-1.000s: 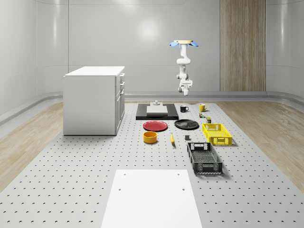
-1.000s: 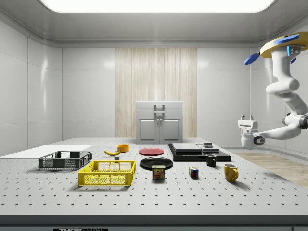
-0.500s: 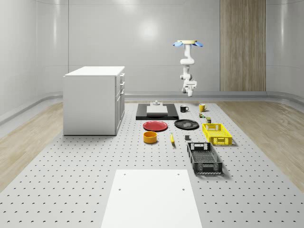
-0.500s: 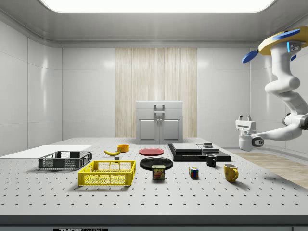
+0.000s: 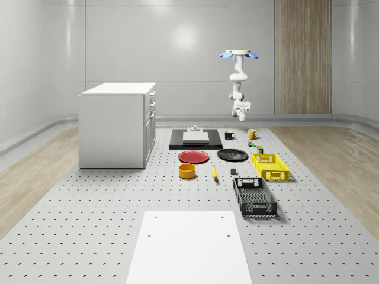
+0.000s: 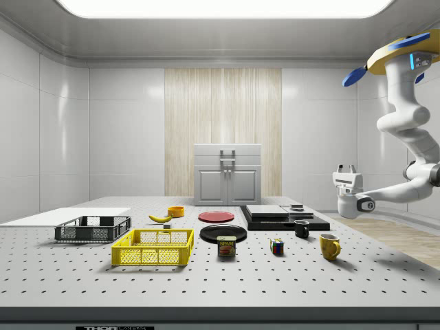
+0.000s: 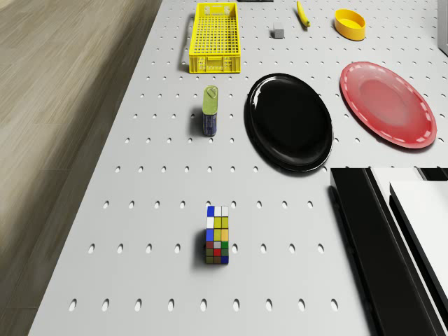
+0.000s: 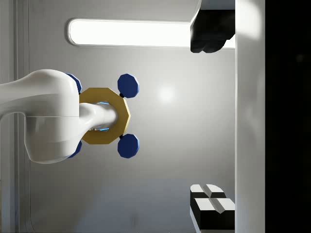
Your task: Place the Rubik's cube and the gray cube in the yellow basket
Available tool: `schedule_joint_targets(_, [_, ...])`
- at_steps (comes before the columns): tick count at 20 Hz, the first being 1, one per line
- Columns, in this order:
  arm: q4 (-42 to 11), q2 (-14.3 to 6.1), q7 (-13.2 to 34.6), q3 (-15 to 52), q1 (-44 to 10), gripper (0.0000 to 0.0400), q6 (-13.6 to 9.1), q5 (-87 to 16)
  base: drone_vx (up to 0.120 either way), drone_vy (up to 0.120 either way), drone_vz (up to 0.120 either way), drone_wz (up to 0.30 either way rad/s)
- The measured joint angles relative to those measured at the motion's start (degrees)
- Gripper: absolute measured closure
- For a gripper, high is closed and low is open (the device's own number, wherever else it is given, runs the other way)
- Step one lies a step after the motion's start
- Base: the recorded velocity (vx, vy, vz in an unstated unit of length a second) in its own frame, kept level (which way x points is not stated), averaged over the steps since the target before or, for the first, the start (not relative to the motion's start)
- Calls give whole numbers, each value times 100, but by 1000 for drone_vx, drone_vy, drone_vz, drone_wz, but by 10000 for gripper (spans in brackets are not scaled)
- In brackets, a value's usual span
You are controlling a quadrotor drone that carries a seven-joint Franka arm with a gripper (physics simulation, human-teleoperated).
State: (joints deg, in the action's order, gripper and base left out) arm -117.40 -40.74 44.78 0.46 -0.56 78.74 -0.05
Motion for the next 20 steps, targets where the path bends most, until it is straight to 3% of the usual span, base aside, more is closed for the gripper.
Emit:
schedule_joint_targets(5, [-15, -15, 4, 24, -8, 0, 22, -32, 120, 120, 0, 0])
schedule_joint_targets(20, [-94, -70, 91, 500, -156, 0, 94, -699, 120, 0, 0, 0])
